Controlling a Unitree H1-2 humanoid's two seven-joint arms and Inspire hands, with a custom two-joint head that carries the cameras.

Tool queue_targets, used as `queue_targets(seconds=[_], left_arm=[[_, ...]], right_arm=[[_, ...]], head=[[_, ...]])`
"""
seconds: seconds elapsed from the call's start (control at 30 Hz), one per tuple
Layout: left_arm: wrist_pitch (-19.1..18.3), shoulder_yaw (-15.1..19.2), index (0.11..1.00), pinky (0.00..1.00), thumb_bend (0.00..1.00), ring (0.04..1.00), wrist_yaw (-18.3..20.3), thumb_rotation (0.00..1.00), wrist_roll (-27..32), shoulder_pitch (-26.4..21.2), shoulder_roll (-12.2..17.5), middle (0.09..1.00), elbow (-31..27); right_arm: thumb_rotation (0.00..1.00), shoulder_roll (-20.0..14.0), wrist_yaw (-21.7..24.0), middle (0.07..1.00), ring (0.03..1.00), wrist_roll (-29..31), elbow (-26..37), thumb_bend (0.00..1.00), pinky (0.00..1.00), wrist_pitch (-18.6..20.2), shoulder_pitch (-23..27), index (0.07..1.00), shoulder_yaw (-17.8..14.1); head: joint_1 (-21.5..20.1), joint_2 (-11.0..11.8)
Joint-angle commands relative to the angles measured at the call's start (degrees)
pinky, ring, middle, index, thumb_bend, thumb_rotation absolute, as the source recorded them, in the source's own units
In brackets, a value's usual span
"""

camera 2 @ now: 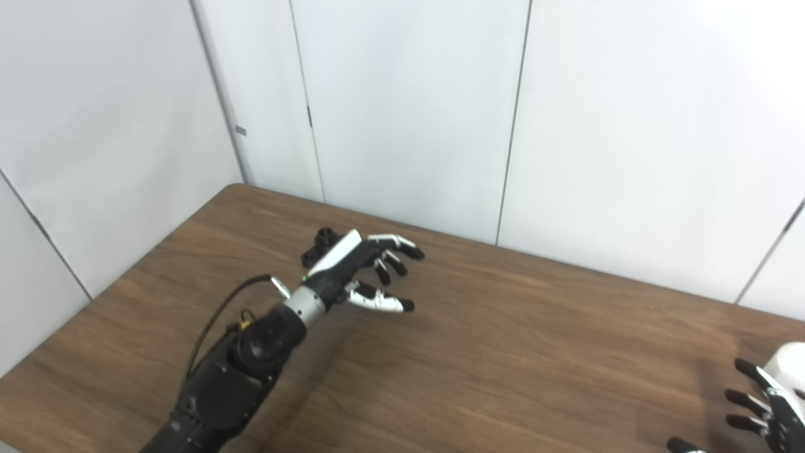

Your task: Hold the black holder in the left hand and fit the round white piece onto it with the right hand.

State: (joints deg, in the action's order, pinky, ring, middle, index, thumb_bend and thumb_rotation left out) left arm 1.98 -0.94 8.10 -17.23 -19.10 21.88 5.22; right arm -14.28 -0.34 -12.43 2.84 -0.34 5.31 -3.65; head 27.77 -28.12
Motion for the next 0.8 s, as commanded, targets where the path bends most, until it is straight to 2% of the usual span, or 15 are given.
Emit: queue_targets(seconds=[0.0, 0.07, 0.17, 0.27, 0.37, 0.5, 0.57, 0.63, 0.7, 0.77], left_arm=[[-0.38, 1.0, 0.711, 0.58, 0.71, 0.702, -0.58, 0.0, -1.54, -3.87, 3.15, 0.761, -2.76], [-0.9, 1.39, 0.71, 0.62, 0.72, 0.722, -1.09, 0.0, -2.63, -4.51, 4.08, 0.768, -3.2], [-1.59, 2.23, 0.7, 0.56, 0.73, 0.722, -2.25, 0.0, -3.63, -5.33, 4.77, 0.782, -3.32], [-1.28, 3.59, 0.695, 0.57, 0.74, 0.737, -3.25, 0.0, -3.29, -6.01, 5.17, 0.792, -2.71], [-3.05, 4.53, 0.701, 0.61, 0.73, 0.768, -4.27, 0.0, -5.48, -6.39, 5.91, 0.811, -2.86], [-3.95, 5.35, 0.698, 0.61, 0.74, 0.793, -6.24, 0.0, -8.43, -6.67, 6.95, 0.83, -2.16], [-5.81, 5.08, 0.711, 0.69, 0.75, 0.846, -6.53, 0.0, -11.04, -6.68, 7.69, 0.864, -2.39], [-7.86, 4.53, 0.733, 0.74, 0.77, 0.893, -6.56, 0.05, -13.69, -6.76, 8.6, 0.897, -2.56], [-10.15, 4.0, 0.76, 0.76, 0.8, 0.946, -6.39, 0.13, -16.09, -6.98, 9.38, 0.934, -2.51], [-13.3, 3.71, 0.803, 0.76, 0.87, 0.985, -5.81, 0.16, -17.76, -7.29, 9.85, 0.982, -2.38]], right_arm=[[0.08, -1.1, -0.11, 0.922, 0.773, 0.54, 1.39, 0.68, 0.66, -1.59, 1.65, 0.855, -0.61], [0.08, -1.17, -0.08, 0.922, 0.773, 0.65, 1.23, 0.67, 0.65, -1.83, 1.7, 0.855, -0.65], [0.05, -1.17, -0.04, 0.918, 0.767, 0.93, 1.2, 0.67, 0.66, -1.73, 1.73, 0.851, -0.7], [0.06, -1.1, -0.07, 0.917, 0.765, 1.01, 1.21, 0.68, 0.66, -1.5, 1.74, 0.849, -0.69], [0.06, -1.14, -0.03, 0.917, 0.757, 1.02, 1.41, 0.68, 0.64, -1.63, 1.66, 0.842, -0.6], [0.07, -1.34, 0.09, 0.923, 0.759, 0.92, 1.77, 0.67, 0.64, -1.53, 1.44, 0.843, -0.61], [0.08, -1.34, 0.03, 0.924, 0.759, 0.83, 1.94, 0.67, 0.64, -1.24, 1.43, 0.844, -0.68], [0.08, -1.35, 0.0, 0.925, 0.76, 0.83, 2.02, 0.66, 0.63, -1.11, 1.4, 0.844, -0.76], [0.08, -1.36, 0.05, 0.926, 0.761, 0.99, 1.95, 0.66, 0.64, -1.22, 1.38, 0.845, -0.81], [0.09, -1.41, 0.03, 0.918, 0.757, 1.07, 1.57, 0.67, 0.65, -1.7, 1.41, 0.844, -0.79]], head=[[0.0, -0.06], [0.08, -0.08], [0.18, -0.08], [0.18, -0.08], [0.08, -0.33], [0.1, -0.46], [0.17, -0.54], [0.07, -0.62], [0.07, -0.62], [0.12, -0.76]])
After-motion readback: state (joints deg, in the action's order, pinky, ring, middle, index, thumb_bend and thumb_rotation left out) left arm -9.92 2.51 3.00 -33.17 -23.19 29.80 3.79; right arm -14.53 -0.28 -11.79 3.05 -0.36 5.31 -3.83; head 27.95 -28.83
